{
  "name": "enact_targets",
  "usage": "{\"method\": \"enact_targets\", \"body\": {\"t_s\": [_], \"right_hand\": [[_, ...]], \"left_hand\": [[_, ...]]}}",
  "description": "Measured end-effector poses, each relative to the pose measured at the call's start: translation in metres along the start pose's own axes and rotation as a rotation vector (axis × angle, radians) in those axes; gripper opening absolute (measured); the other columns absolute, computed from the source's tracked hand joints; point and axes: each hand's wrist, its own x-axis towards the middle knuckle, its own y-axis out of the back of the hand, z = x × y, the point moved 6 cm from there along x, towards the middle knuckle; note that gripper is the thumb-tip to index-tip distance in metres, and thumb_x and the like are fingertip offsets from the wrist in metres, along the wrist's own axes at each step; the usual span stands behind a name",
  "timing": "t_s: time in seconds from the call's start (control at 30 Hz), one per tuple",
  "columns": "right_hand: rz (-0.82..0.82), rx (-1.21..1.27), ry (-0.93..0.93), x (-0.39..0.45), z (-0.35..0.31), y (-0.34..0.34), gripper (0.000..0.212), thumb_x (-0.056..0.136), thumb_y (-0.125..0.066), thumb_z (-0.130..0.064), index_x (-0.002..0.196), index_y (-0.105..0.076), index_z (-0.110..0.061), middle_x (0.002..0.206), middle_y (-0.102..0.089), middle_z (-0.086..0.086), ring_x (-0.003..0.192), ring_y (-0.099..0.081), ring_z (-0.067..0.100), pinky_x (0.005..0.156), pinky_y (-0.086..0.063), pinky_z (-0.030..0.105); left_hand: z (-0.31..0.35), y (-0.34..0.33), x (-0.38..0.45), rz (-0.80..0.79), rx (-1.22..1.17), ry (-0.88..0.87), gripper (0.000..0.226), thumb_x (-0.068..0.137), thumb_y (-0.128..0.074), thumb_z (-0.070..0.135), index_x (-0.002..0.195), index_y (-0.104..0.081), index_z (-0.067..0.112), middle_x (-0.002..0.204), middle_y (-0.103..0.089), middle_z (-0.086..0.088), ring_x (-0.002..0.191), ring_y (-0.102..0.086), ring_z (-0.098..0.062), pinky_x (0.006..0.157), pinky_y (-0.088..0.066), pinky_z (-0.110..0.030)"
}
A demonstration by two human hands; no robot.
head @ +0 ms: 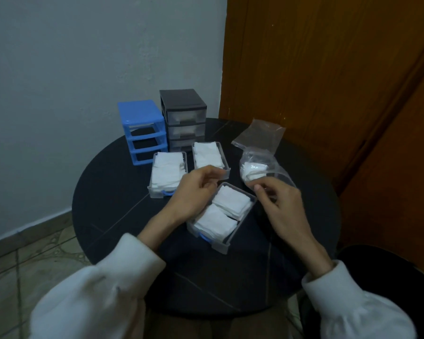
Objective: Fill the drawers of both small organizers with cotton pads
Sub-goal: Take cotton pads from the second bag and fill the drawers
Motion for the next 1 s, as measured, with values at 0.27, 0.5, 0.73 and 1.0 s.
{"method": "enact_targets", "body": {"t_s": [0.27, 0.5, 0.73, 1.0], "right_hand": [[0.009, -0.195, -0.204, 0.006, 0.043, 0.018, 0.021, 0.089, -0.058, -0.011, 0.106, -0.064, -0.022, 0.1, -0.064, -0.006, 0.084, -0.057, -0.001, 0.066, -0.039, 0.006], [-0.043, -0.25, -0.224, 0.007, 0.054, 0.013, 0.022, 0.092, -0.055, -0.017, 0.112, -0.06, -0.023, 0.099, -0.062, -0.006, 0.078, -0.055, -0.003, 0.065, -0.042, 0.009], [-0.089, -0.448, -0.342, 0.017, 0.06, 0.004, 0.027, 0.094, -0.051, -0.038, 0.115, -0.058, -0.022, 0.1, -0.064, -0.001, 0.086, -0.06, 0.013, 0.068, -0.045, 0.028], [-0.075, -0.529, -0.477, 0.028, 0.061, -0.002, 0.027, 0.092, -0.052, -0.041, 0.103, -0.058, -0.017, 0.099, -0.061, 0.004, 0.086, -0.059, 0.019, 0.072, -0.046, 0.033]], "left_hand": [[0.051, -0.038, 0.048, -0.178, 0.395, -0.118, 0.055, 0.082, -0.069, 0.027, 0.131, -0.049, 0.014, 0.131, -0.053, -0.004, 0.117, -0.051, -0.015, 0.088, -0.038, -0.019], [0.064, -0.071, 0.058, -0.17, 0.397, -0.361, 0.034, 0.083, -0.054, -0.003, 0.083, -0.046, 0.03, 0.089, -0.057, 0.004, 0.086, -0.058, -0.011, 0.075, -0.046, -0.027], [0.051, -0.075, 0.056, -0.177, 0.488, -0.301, 0.029, 0.09, -0.049, 0.001, 0.108, -0.066, 0.016, 0.112, -0.065, -0.007, 0.099, -0.062, -0.016, 0.087, -0.05, -0.035], [0.043, -0.082, 0.056, -0.257, 0.444, -0.189, 0.042, 0.089, -0.057, 0.006, 0.129, -0.055, 0.016, 0.131, -0.057, -0.01, 0.12, -0.053, -0.019, 0.098, -0.044, -0.027]]}}
